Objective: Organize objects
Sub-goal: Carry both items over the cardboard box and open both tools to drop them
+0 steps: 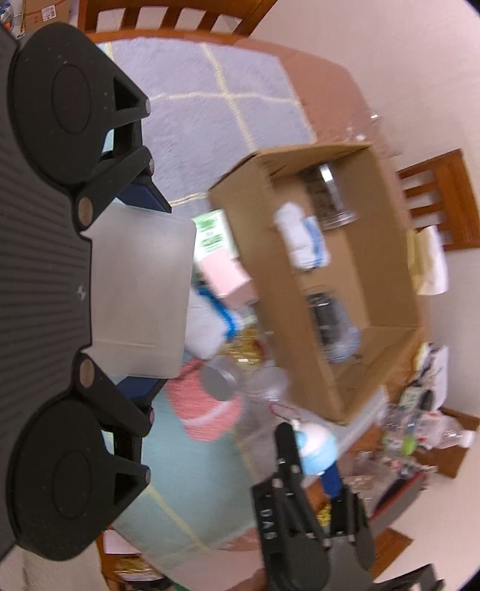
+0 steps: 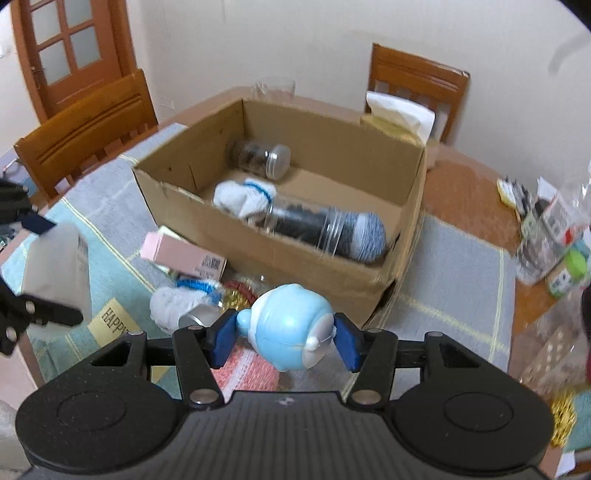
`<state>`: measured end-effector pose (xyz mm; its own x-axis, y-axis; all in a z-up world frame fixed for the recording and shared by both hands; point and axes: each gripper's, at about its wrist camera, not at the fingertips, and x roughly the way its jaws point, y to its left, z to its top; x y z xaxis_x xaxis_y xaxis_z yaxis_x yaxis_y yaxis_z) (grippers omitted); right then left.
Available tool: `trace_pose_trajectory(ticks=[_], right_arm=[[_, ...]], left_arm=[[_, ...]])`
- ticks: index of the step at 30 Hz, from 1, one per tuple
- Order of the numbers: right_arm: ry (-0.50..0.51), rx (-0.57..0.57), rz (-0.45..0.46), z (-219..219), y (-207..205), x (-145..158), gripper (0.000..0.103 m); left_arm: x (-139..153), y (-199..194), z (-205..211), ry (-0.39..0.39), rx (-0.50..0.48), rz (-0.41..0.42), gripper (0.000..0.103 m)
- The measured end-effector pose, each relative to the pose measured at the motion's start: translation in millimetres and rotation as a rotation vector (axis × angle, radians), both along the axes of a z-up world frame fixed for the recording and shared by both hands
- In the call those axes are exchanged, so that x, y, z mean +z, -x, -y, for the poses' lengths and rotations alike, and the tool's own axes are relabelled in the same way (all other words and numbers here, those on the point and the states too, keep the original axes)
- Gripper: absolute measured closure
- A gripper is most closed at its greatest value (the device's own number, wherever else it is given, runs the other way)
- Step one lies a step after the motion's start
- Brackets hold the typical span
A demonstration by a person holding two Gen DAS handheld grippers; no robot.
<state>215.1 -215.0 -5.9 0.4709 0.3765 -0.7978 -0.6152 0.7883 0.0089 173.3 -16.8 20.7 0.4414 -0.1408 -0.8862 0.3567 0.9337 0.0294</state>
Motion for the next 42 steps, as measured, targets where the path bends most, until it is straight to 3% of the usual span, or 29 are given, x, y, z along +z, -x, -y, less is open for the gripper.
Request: trace_pose_trajectory(ticks=[10, 19, 28, 30, 32, 36, 42], right_arm=[[-0.059, 0.012, 0.072, 10.3, -31.0, 39.1, 0.042], [-0.059, -0.034, 0.103, 4.3, -57.0, 47.0, 0.042], [-0.051, -0.07, 0.094, -4.9, -78.4, 42.8, 0.041], [-0.056, -0.09, 0.089, -5.2, -81.6, 41.6, 0.02], [-0.065, -0.108, 0.098, -4.3, -81.2, 42.1, 0.009], [-0.065, -0.136, 0.106, -1.5, -80.2, 41.8, 0.002], [-0.071, -0.193, 0.106, 8.4, -77.7, 40.6, 0.0]], left_arm=[[53.7, -53.4, 14.3, 0.009, 0.005, 0.108, 0.018], [64.8, -135.2, 27.9, 0.011, -0.038, 0.158, 0.018], [66.0, -190.0, 45.1, 0.022, -0.066, 0.167, 0.018], [63.2, -198.3, 47.0, 0.03, -0.066, 0.16, 0.018], [59.2, -205.1, 49.4, 0.029, -0.067, 0.155, 0.018], [46.9, -218.7, 54.4, 0.023, -0.07, 0.129, 0.018], [19.4, -238.8, 62.9, 0.006, -0.06, 0.076, 0.018]])
